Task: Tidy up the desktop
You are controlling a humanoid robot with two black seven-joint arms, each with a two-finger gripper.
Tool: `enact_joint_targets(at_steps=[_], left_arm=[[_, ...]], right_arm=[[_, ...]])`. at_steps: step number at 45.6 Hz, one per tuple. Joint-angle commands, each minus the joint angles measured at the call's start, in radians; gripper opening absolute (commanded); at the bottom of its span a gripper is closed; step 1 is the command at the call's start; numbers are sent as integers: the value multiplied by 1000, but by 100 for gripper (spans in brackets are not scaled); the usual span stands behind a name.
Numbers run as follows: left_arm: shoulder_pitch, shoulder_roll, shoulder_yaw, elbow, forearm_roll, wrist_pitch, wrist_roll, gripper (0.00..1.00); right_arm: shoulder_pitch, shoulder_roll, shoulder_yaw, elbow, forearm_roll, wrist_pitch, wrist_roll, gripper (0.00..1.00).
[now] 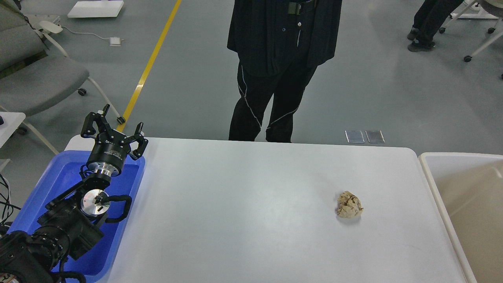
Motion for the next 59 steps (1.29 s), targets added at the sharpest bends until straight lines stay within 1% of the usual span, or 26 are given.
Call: enact_joint_targets(at_steps=[1,4,7,14,17,21,24,33,38,41,45,47,55,59], left_arm=[[0,0,0,0,0,0,0,100],[0,0,0,0,0,0,0,100],[0,0,0,0,0,0,0,100],[0,0,0,0,0,0,0,100],[0,0,-1,0,0,0,0,100],[0,0,-1,0,0,0,0,100],[0,0,0,0,0,0,0,100],[0,0,-1,0,0,0,0,100],[0,0,-1,0,0,0,0,100],[0,0,-1,0,0,0,0,100],[0,0,-1,0,0,0,0,100],[0,0,-1,0,0,0,0,100],[0,0,-1,0,0,0,0,100],[0,0,-1,0,0,0,0,100]], right_arm=[[19,-199,213,291,9,59,6,100],[18,-283,347,453,-8,56,7,100],[4,-318,461,556,-26,54,7,100],[-44,-315,642,701,-123,54,10,100],[-102,-302,746,777,-140,53,32,100],[-169,-268,890,890,-192,51,67,100],[-222,-225,996,959,-264,50,82,100],[-357,-27,1277,1136,-558,50,85,100],[-372,70,1329,1157,-652,50,90,100],[-372,108,1332,1151,-669,50,110,100],[-367,127,1331,1146,-670,50,145,100],[-364,130,1329,1140,-670,50,154,100],[-315,154,1303,1036,-670,27,158,100],[-302,165,1271,1010,-670,28,159,100]])
